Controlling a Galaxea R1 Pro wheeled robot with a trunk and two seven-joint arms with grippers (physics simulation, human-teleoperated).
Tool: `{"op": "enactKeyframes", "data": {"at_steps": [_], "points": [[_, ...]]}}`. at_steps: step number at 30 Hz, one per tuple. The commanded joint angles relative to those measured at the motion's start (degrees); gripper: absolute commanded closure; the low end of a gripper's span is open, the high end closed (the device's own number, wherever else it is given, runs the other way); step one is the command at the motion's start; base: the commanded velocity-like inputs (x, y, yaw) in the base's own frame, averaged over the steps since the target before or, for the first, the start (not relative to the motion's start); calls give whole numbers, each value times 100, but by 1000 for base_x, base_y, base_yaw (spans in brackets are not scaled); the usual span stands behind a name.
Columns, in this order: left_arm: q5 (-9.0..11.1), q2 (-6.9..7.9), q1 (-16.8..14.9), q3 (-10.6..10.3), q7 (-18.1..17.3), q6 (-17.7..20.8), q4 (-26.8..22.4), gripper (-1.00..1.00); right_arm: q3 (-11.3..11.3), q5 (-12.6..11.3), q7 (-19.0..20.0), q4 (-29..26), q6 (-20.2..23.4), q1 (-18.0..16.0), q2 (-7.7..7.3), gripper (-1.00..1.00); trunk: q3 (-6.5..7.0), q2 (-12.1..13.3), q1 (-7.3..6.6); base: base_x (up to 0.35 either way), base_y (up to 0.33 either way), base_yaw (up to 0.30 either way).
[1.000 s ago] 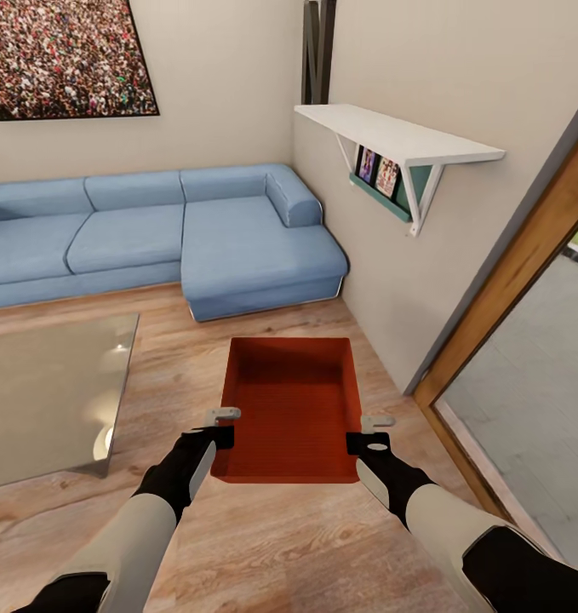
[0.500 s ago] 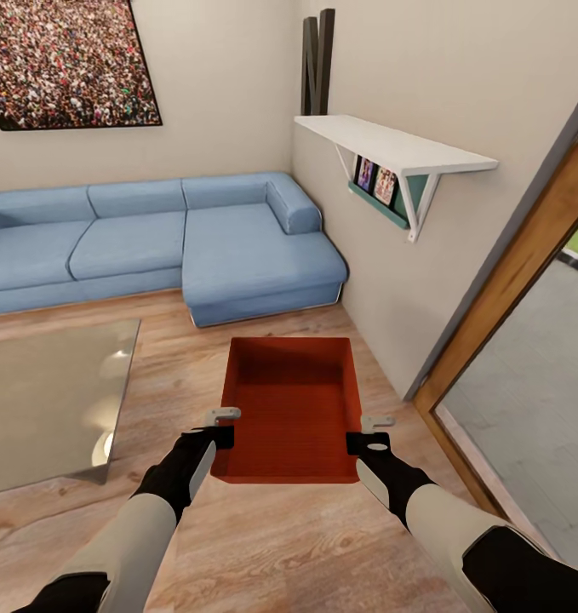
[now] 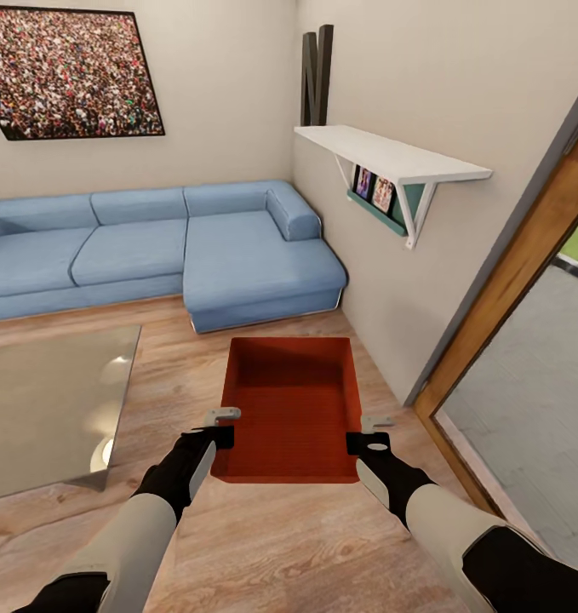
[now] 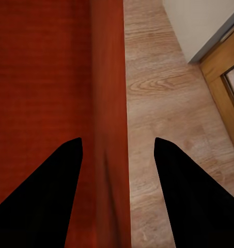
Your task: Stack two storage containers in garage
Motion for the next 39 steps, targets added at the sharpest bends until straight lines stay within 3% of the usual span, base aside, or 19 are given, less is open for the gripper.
{"op": "enactKeyframes", "data": {"at_steps": [1,39], "points": [[-184,-10,-5,66,24,39,-70,100,128,-57,-85,13,38,0,-4,100,-1,-10,3,0,0,0],[-184,-9,-6,66,24,7,-70,100,127,-57,-85,13,38,0,-4,100,347,-10,3,0,0,0]]}}
